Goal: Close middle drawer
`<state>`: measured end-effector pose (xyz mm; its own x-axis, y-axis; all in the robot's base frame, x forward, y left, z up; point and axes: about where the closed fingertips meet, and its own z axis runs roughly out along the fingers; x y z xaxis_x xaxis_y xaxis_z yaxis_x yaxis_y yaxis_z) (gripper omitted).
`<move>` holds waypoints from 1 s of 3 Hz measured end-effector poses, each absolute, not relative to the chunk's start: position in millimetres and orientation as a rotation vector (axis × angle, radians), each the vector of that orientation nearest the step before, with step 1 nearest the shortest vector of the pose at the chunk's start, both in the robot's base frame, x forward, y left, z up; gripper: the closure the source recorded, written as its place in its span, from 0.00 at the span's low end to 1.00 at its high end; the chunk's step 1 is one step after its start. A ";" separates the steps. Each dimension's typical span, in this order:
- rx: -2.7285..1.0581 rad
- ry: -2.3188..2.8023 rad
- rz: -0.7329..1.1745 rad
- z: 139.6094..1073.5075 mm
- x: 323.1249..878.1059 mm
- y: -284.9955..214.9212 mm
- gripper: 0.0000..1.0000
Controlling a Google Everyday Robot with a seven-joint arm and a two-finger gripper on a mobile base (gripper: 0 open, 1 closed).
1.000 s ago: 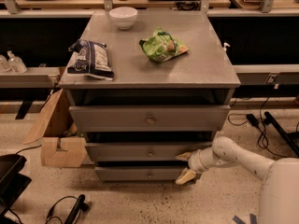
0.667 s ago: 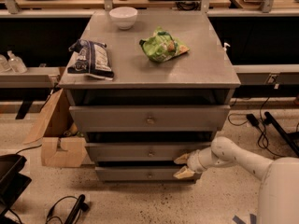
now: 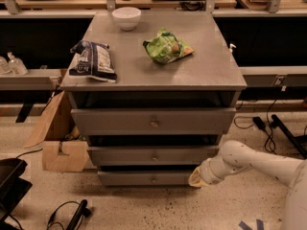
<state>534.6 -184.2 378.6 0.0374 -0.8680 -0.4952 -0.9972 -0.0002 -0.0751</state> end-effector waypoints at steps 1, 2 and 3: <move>-2.139 2.012 0.239 429.6 495.7 -221.5 1.00; -2.114 2.179 0.105 479.2 454.1 -260.4 1.00; -1.940 2.320 -0.038 523.0 401.2 -294.3 1.00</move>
Offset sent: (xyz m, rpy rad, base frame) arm -0.1104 -0.1345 0.2373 -0.5814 -0.0294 -0.2021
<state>401.2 -294.3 523.0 -0.1730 -0.9822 -0.0731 -0.9793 0.1794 -0.0941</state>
